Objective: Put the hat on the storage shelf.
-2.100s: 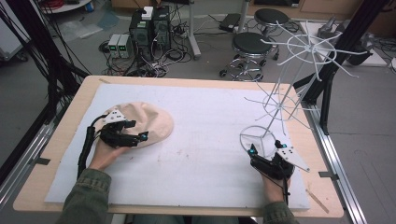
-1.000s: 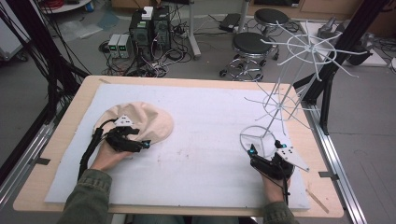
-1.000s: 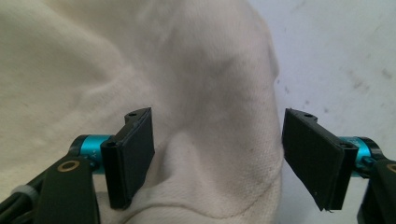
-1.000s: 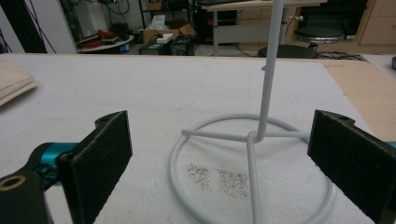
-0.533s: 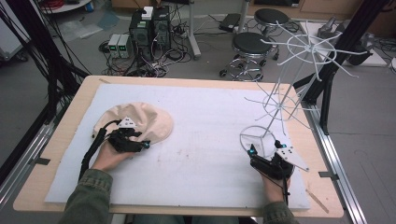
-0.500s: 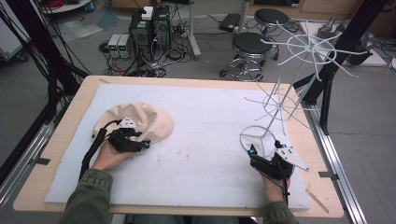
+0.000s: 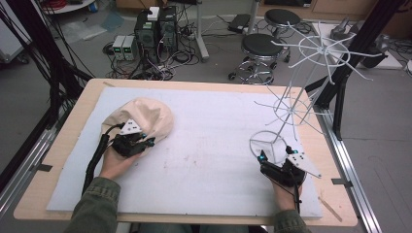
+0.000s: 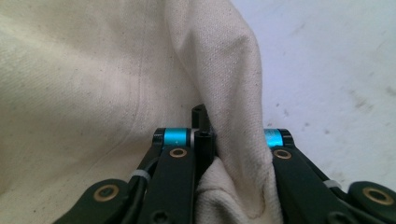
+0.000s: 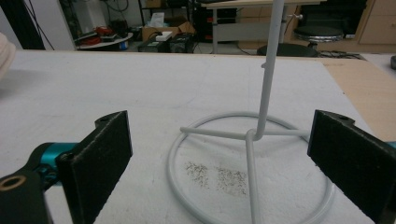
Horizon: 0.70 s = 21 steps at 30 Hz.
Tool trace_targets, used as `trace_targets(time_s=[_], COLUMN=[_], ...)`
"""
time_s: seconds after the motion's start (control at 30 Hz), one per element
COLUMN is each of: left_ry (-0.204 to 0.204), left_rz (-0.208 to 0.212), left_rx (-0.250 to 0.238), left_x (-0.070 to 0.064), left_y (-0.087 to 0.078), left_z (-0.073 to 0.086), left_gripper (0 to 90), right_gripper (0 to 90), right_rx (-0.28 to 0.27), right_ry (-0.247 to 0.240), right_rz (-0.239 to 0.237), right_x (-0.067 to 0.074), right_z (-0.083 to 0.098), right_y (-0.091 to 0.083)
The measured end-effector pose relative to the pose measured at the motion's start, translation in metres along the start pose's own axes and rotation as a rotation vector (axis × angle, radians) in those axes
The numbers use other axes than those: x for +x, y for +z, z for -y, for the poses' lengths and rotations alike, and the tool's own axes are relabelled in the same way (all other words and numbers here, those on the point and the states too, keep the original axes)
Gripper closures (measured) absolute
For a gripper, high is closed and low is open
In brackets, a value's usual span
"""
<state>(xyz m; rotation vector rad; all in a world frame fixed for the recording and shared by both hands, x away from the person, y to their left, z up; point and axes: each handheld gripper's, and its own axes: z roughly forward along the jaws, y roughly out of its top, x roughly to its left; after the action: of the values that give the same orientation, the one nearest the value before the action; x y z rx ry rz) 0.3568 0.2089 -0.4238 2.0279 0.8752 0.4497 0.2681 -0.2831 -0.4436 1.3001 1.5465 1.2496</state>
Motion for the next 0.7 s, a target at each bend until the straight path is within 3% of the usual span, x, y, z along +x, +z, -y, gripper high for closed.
trace_targets(time_s=[0.17, 0.37, 0.6, 0.7], left_ry=[-0.004, -0.035, -0.068, -0.058], left_rz=[0.055, 0.130, 0.173, 0.166], left_rx=[-0.044, -0.195, -0.315, -0.352], left_x=[0.001, -0.002, 0.003, 0.003], left_y=[-0.010, -0.030, -0.050, -0.057], left_z=[-0.002, -0.009, -0.012, -0.013], left_gripper=[81.6, 81.5, 80.9, 80.9], right_gripper=[5.5, 5.6, 5.5, 5.5], right_rx=[-0.004, 0.001, 0.003, 0.003], right_ry=[0.000, 0.006, 0.007, 0.011], right_rz=[0.000, -0.001, -0.001, 0.002], right_x=[0.000, 0.000, 0.001, 0.001], right_z=[0.000, 0.000, 0.000, 0.000], right_y=[0.000, 0.000, 0.000, 0.000])
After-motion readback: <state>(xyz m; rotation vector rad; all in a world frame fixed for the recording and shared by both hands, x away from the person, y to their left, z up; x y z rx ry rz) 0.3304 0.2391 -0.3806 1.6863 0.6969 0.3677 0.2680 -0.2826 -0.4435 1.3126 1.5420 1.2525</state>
